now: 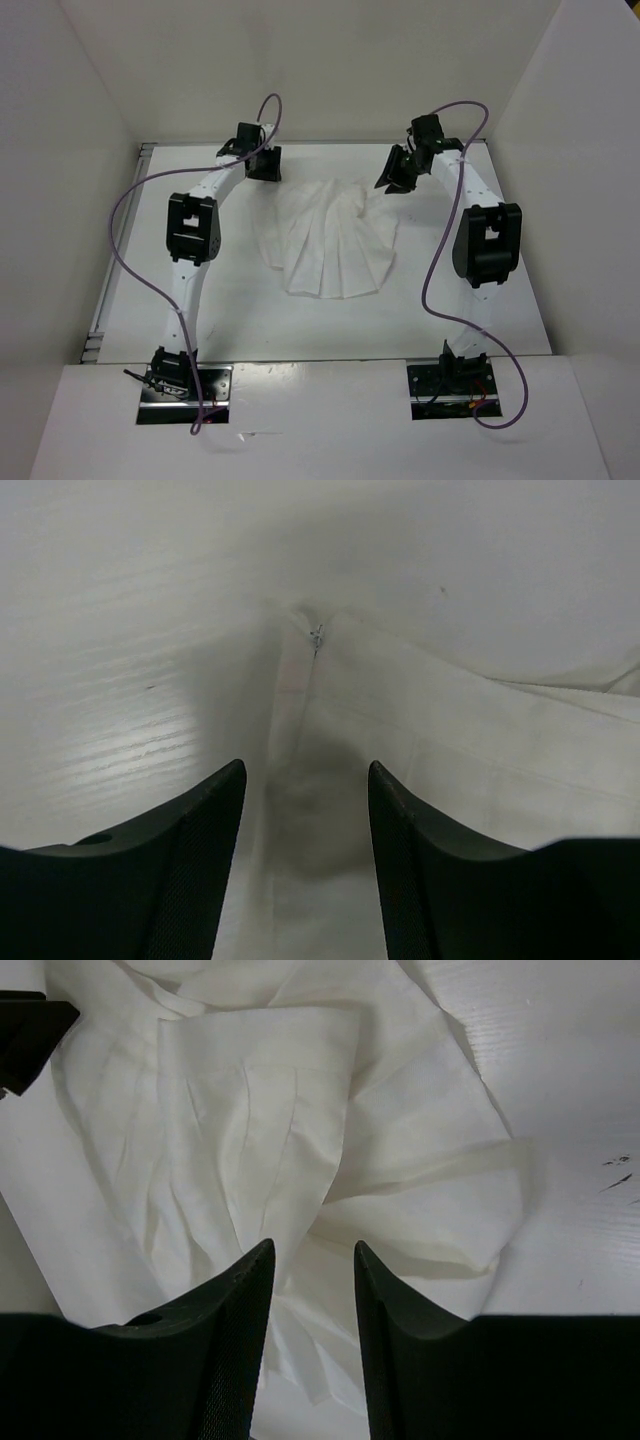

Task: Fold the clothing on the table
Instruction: Flatten the skirt out

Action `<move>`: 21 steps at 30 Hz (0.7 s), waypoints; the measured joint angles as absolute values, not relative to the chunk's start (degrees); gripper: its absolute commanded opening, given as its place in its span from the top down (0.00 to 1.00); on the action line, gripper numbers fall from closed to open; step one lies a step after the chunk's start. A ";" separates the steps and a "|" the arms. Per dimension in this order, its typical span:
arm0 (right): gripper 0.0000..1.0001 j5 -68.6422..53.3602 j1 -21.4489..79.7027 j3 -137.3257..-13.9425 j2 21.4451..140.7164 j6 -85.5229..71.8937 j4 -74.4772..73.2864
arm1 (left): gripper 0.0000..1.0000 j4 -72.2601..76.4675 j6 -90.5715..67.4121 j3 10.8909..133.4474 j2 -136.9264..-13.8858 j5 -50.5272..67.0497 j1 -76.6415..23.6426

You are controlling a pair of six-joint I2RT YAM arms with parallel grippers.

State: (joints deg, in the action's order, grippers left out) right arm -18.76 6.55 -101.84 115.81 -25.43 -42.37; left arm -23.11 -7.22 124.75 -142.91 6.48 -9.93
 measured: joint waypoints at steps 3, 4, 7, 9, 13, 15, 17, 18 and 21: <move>0.57 -18.61 6.46 -101.84 115.66 -25.23 -42.72 | 0.40 -25.15 -7.53 129.75 -146.80 9.72 -9.87; 0.57 -18.63 6.42 -101.84 115.66 -25.17 -42.94 | 0.40 -25.74 -7.53 131.81 -148.24 10.55 -9.87; 0.57 -18.63 6.26 -101.95 115.66 -24.88 -43.42 | 0.61 -29.21 -7.86 143.09 -154.21 12.43 -9.82; 0.57 -18.63 6.17 -101.97 115.66 -24.58 -43.66 | 0.88 -31.05 -8.05 148.88 -157.32 13.23 -9.80; 0.55 -18.68 6.11 -102.10 115.74 -24.34 -44.10 | 1.00 -34.81 -9.58 154.19 -159.70 16.03 -9.43; 0.53 -18.70 6.11 -102.10 115.94 -24.18 -44.14 | 1.00 -36.34 -9.74 154.74 -159.61 17.63 -9.43; 0.53 -18.90 6.11 -102.48 116.68 -24.10 -44.03 | 1.00 -36.40 -10.09 152.79 -158.63 18.37 -9.41; 0.53 -19.03 6.07 -102.72 117.34 -24.08 -43.70 | 1.00 -36.42 -10.39 150.56 -157.42 18.50 -9.47; 0.53 -19.57 5.87 -103.53 120.27 -24.21 -42.63 | 1.00 -35.35 -10.81 140.55 -152.03 19.18 -9.87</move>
State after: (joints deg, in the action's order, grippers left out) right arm -19.57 5.87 -103.53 120.27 -24.21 -42.63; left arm -35.35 -10.81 140.55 -152.03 19.18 -9.87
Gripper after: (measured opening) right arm 0.464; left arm 0.020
